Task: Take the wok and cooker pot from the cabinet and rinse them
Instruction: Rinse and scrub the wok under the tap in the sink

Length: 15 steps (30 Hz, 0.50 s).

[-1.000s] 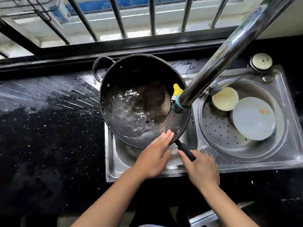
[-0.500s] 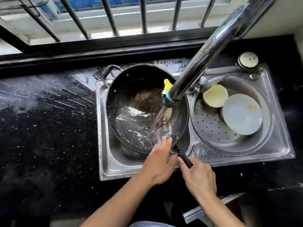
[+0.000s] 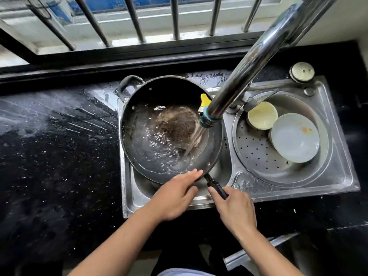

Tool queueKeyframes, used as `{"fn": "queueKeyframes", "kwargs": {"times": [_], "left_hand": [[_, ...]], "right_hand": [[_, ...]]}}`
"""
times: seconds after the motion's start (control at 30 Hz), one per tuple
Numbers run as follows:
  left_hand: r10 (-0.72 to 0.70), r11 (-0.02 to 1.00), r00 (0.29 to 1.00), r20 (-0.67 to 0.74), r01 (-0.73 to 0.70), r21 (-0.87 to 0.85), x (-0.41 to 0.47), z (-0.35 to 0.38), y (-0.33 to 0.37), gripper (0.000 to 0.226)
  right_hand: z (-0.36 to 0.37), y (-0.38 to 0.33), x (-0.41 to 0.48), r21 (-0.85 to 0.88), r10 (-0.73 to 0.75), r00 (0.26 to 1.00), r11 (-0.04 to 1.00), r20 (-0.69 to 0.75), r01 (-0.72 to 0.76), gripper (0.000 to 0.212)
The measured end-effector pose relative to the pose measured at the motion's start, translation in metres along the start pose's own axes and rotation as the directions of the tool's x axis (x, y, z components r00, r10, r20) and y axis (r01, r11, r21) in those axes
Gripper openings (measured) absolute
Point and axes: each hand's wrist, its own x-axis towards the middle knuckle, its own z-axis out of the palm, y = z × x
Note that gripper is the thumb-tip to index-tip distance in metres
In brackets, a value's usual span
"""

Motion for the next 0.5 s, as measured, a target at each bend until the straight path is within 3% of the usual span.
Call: {"fn": "queueKeyframes", "kwargs": {"times": [0.17,0.3,0.5], "left_hand": [[-0.102,0.945,0.987,-0.126,0.136,0.298,-0.008,-0.037,-0.024,0.045],[0.006,0.843,0.962,-0.272,0.142,0.518,-0.033,-0.07,-0.034,0.046],[0.197,0.628,0.977,-0.082,-0.062,0.776,-0.061,-0.1,-0.017,0.043]], "right_hand": [[-0.005,0.005,0.007,0.078,0.045,0.997,0.996,0.057,-0.05,0.046],[-0.008,0.002,0.009,0.164,0.014,0.994,0.986,0.113,-0.033,0.036],[-0.004,0.006,0.004,0.224,0.021,0.97,0.972,0.242,-0.077,0.059]]}}
